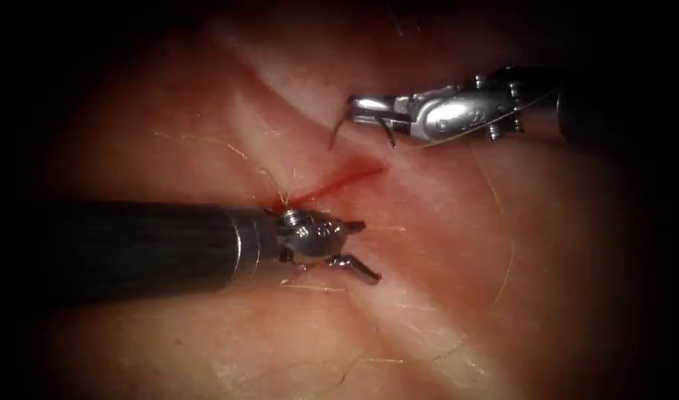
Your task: Wound Closure
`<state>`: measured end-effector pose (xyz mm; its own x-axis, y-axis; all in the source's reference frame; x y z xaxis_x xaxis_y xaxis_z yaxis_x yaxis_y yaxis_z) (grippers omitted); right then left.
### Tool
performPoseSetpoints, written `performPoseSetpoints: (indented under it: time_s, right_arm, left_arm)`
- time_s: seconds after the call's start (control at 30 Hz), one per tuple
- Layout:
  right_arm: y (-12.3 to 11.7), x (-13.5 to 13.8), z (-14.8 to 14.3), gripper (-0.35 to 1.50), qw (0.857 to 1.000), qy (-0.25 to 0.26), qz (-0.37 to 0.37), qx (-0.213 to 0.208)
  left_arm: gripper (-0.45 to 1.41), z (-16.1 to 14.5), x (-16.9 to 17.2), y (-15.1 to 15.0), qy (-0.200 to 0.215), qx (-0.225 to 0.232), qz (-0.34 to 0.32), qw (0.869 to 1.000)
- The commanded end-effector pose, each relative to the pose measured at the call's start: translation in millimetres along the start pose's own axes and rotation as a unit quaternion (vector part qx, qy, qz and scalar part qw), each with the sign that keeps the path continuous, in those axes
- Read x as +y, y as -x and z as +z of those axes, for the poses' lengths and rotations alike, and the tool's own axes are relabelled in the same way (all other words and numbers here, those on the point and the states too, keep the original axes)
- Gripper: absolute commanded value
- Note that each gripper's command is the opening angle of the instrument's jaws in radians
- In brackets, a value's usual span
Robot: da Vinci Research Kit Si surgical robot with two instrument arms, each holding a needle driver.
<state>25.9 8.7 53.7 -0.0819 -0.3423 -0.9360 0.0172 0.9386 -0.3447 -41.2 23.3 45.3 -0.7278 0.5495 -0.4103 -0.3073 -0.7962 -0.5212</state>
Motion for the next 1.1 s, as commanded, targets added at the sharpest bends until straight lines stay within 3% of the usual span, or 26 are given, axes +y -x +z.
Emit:
performPoseSetpoints:
  time_s: [0.03,0.23,0.67,1.1]
  right_arm:
    - [0.6,0.2,0.6,-0.35,1.000,-0.002,-0.001,0.000]
    - [0.9,0.2,-0.2,-0.35,1.000,-0.002,-0.007,-0.005]
    - [1.2,0.3,0.9,-0.35,1.000,0.002,-0.011,-0.008]
    - [2.1,-1.4,1.8,-0.35,1.000,-0.011,-0.019,-0.013]
  left_arm:
    - [0.71,0.7,-0.2,-0.2,0.001,0.001,0.001,1.000]
    - [0.71,0.6,-0.1,-0.2,0.002,0.001,0.001,1.000]
    - [0.71,0.6,0.0,-0.3,0.002,0.001,0.001,1.000]
    - [0.71,0.3,-0.1,-0.4,0.005,0.001,0.001,1.000]
